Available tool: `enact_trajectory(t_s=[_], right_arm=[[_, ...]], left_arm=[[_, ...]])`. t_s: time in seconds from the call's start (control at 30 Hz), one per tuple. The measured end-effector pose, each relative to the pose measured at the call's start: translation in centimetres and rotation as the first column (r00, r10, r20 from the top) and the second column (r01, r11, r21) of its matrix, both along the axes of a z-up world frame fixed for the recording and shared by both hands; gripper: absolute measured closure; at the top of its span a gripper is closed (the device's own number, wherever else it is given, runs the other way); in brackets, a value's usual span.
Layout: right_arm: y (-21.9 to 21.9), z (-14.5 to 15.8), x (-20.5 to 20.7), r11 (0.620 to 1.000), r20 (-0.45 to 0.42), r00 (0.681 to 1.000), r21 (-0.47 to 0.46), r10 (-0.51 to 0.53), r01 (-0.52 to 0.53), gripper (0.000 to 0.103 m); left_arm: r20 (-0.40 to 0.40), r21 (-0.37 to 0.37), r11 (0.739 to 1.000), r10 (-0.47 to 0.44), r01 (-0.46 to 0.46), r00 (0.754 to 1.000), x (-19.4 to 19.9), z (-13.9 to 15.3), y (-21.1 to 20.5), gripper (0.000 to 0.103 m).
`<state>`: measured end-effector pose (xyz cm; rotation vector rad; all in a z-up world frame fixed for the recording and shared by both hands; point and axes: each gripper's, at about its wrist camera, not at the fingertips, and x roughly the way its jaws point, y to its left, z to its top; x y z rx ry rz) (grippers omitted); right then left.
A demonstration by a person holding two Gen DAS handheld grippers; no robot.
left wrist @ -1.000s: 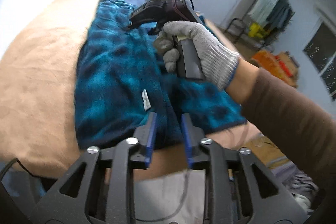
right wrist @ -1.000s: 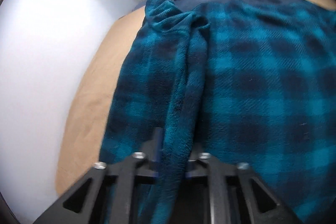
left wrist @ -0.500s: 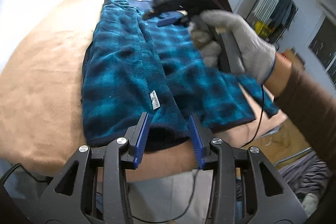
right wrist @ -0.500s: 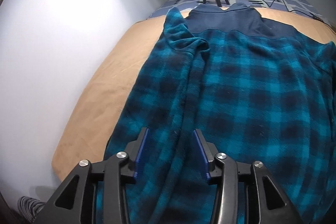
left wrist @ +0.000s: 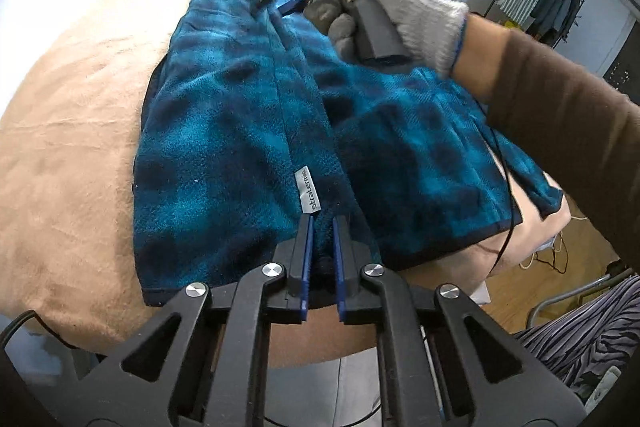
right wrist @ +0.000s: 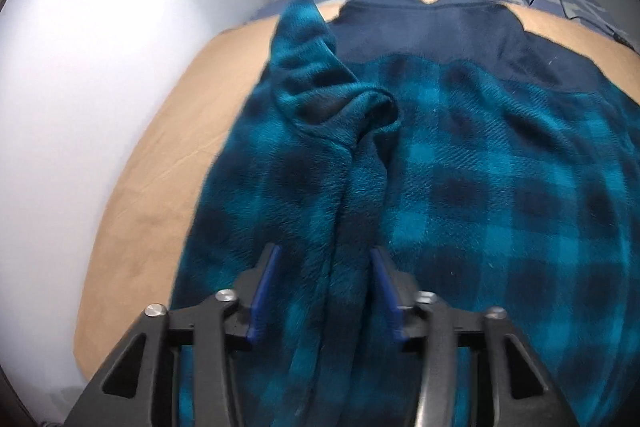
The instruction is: Fold large clothes
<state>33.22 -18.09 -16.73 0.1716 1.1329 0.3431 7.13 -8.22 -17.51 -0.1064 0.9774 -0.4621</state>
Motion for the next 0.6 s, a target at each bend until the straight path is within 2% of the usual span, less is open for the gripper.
enact_trajectory(t_s=[0.07, 0.27, 0.37, 0.5, 0.6], right_arm=[[0.1, -0.4, 0.2, 1.000, -0.010, 1.000, -0.011, 0.011, -0.011, 0.097], [-0.7, 3.0, -0.1, 0.996, 0.053, 0.994, -0.007, 0.093, -0.093, 0.098], [-1.6, 3.0, 0.2, 0.997, 0.063, 0.995, -0.018, 0.081, -0.080, 0.098], [-1.5, -0.3, 0.4, 0.994, 0.025, 0.997, -0.081, 0.070, -0.068, 0.098], [-1.3, -1.4, -0.2, 0.993, 0.054, 0.996, -0.099, 0.070, -0.065, 0.098]], left_arm=[[0.022, -0.030, 1.000, -0.006, 0.006, 1.000, -0.4, 1.1, 0.3, 0.097], [0.022, -0.177, 0.984, -0.031, 0.034, 0.999, -0.4, 3.2, 0.8, 0.098], [0.015, -0.143, 0.988, -0.063, 0.064, 0.998, -0.1, 2.3, -0.7, 0.098], [-0.048, -0.076, 0.993, -0.099, 0.095, 0.994, 0.3, -0.8, -2.3, 0.098], [-0.056, -0.038, 0.994, -0.109, 0.107, 0.992, 0.4, -2.0, -2.7, 0.098]])
